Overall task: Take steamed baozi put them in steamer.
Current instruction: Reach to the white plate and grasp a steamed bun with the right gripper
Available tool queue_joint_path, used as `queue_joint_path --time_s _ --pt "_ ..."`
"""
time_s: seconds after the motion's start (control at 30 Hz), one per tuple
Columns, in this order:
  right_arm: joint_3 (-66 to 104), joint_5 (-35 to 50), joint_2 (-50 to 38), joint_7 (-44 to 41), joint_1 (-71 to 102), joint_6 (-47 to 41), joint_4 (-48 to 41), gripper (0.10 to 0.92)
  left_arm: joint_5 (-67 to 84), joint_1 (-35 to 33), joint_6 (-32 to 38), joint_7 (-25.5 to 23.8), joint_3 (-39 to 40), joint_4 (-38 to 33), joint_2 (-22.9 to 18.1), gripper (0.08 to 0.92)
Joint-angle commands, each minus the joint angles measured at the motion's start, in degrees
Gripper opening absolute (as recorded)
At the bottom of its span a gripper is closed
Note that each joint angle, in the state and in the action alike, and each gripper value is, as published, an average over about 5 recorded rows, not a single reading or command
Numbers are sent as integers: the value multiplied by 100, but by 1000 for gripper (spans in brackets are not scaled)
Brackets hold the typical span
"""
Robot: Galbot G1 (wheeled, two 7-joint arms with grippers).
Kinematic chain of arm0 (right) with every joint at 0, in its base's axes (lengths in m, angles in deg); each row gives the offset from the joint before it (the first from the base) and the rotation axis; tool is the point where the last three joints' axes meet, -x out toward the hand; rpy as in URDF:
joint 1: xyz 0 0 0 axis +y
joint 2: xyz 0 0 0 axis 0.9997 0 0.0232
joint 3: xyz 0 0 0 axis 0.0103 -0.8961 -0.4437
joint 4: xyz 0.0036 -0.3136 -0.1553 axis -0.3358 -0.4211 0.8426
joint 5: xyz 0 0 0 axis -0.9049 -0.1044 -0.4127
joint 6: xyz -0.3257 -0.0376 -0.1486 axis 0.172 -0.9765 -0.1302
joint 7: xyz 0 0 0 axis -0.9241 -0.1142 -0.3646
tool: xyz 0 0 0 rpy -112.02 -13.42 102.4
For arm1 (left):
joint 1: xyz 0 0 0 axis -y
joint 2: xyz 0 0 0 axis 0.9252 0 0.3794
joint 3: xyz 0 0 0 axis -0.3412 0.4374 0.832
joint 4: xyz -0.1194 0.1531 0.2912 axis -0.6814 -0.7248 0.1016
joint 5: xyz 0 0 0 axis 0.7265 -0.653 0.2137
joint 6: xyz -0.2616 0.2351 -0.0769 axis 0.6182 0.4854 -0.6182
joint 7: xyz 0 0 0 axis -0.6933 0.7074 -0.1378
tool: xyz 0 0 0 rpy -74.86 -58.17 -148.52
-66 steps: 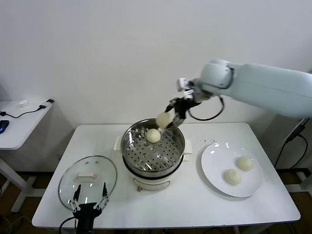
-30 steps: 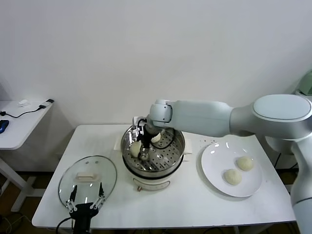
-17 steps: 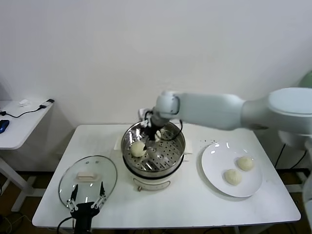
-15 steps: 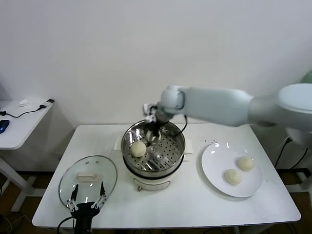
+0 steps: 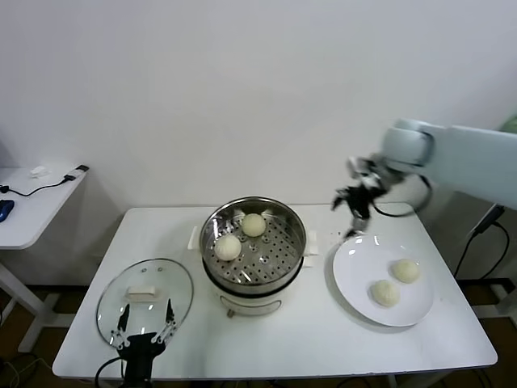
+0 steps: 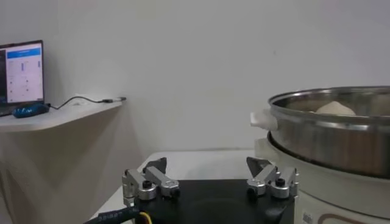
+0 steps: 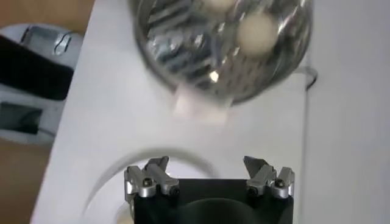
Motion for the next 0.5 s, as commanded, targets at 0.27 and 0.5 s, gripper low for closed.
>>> queue_joint_path --time_s 0.27,0.5 --pt "1146 -1708 -1172 406 2273 -269 -64 823 -20 -2 0 -3 -46 40 -71 823" --pt "1614 -1931 -916 471 2915 -278 -514 823 -32 30 -29 -4 -64 115 -81 823"
